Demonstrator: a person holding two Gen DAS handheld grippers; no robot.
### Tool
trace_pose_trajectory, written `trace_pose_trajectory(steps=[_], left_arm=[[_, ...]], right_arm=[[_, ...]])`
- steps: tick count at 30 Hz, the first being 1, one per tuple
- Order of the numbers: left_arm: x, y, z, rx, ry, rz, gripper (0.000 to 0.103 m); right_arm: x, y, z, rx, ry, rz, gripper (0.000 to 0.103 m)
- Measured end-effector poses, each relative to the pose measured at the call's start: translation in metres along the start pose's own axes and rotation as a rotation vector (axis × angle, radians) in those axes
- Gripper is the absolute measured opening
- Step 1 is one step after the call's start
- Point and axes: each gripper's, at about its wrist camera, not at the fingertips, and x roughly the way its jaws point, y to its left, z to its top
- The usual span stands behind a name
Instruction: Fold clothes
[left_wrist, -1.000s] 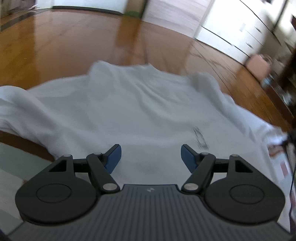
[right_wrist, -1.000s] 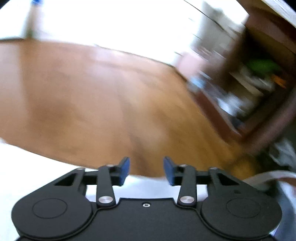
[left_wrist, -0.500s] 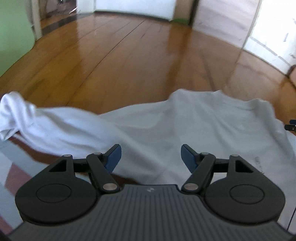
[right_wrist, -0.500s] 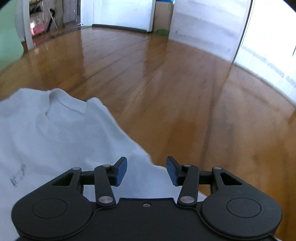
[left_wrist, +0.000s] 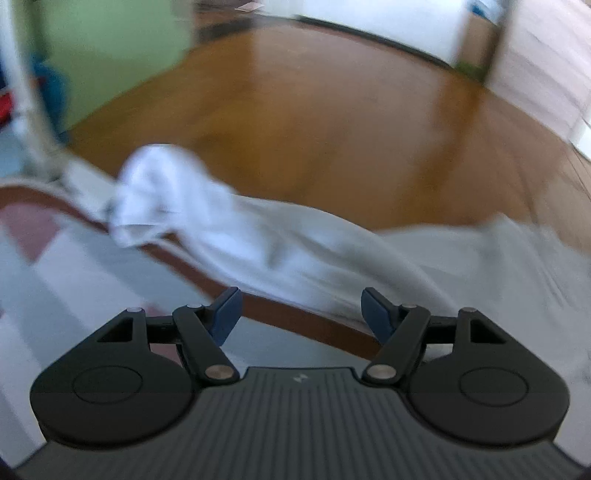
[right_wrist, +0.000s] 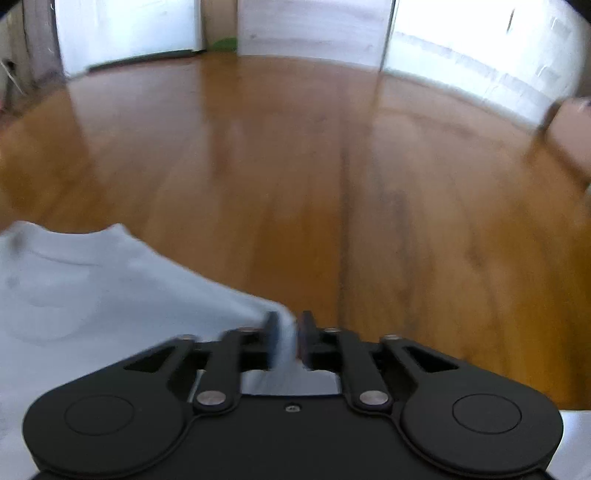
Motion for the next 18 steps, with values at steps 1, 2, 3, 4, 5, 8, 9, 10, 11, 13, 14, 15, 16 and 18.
trace_pose_trajectory(steps=[1, 2, 3, 4, 5, 8, 9, 10, 11, 13, 14, 15, 16, 18], left_arm=[[0.0, 0.01, 0.001, -0.031, -0.011, 0.01, 0.071], [-0.001, 0.02, 0.003, -0.061, -0.021, 0.02, 0.071], [-0.001, 0.029, 0.004, -0.092, -0.032, 0.029, 0.071], [-0.002, 0.039, 0.006, -0.123, -0.042, 0.039, 0.071], [-0.002, 0.049, 0.007, -0.153, -0.053, 0.049, 0.071], [-0.001, 0.053, 0.012, -0.162, -0.072, 0.082, 0.071], [0.001, 0.053, 0.015, -0.165, -0.074, 0.085, 0.071], [0.003, 0.052, 0.018, -0.169, -0.074, 0.084, 0.071], [0.006, 0.052, 0.022, -0.174, -0.075, 0.082, 0.071], [0.021, 0.053, 0.03, -0.192, -0.058, 0.085, 0.071], [0.027, 0.054, 0.034, -0.207, -0.061, 0.089, 0.071], [0.03, 0.057, 0.035, -0.231, -0.074, 0.095, 0.071], [0.033, 0.059, 0.036, -0.258, -0.088, 0.104, 0.071], [0.039, 0.063, 0.038, -0.299, -0.117, 0.11, 0.071]], right_arm=[[-0.002, 0.014, 0.0, -0.031, -0.032, -0.093, 0.036], [-0.009, 0.028, 0.001, -0.05, -0.084, -0.178, 0.035], [-0.021, 0.043, 0.001, -0.047, -0.149, -0.216, 0.039], [-0.032, 0.058, 0.002, -0.044, -0.215, -0.249, 0.041], [-0.043, 0.072, 0.003, -0.026, -0.263, -0.233, 0.045], [-0.063, 0.119, 0.014, -0.004, -0.279, 0.016, 0.047], [-0.064, 0.136, 0.018, -0.016, -0.244, 0.139, 0.047], [-0.065, 0.153, 0.022, -0.028, -0.207, 0.263, 0.047], [-0.065, 0.17, 0.027, -0.04, -0.168, 0.387, 0.047], [-0.055, 0.204, 0.033, -0.01, -0.041, 0.597, 0.047], [-0.049, 0.22, 0.036, 0.006, 0.024, 0.7, 0.047], [-0.04, 0.236, 0.038, 0.028, 0.081, 0.763, 0.047], [-0.031, 0.252, 0.04, 0.05, 0.138, 0.823, 0.047], [-0.016, 0.283, 0.042, 0.049, 0.197, 0.874, 0.05]])
